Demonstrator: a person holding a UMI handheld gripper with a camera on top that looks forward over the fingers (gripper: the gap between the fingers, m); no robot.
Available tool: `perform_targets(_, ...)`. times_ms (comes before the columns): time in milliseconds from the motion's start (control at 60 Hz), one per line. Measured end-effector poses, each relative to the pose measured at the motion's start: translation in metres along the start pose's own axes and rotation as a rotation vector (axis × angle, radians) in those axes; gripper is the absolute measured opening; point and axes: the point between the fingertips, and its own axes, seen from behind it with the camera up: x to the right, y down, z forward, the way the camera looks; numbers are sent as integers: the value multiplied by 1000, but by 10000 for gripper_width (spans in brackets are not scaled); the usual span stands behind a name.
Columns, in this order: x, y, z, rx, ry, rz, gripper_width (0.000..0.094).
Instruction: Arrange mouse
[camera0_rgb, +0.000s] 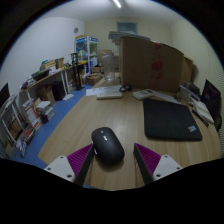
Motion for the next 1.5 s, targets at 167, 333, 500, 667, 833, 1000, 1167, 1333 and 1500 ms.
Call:
perform_targets(167, 5, -22, 26, 53, 19, 18, 641)
perform_targets(333, 11, -24, 35, 31, 100, 96, 460)
perform_targets(500, 9, -22, 33, -83, 124, 135, 408)
perform_targets(667, 14, -59, 14, -114, 168, 135, 349)
perform_targets(833, 54, -174, -21, 66, 198, 134, 352)
perform_targets(1000, 153, -241, -22, 190, 251, 77, 349)
perform_targets(1167, 224, -197, 37, 102, 180, 132, 347)
perform_targets(1333, 242, -126, 87, 0, 119, 122, 351)
perform_targets(1500, 249, -86, 101, -41, 108, 140, 353)
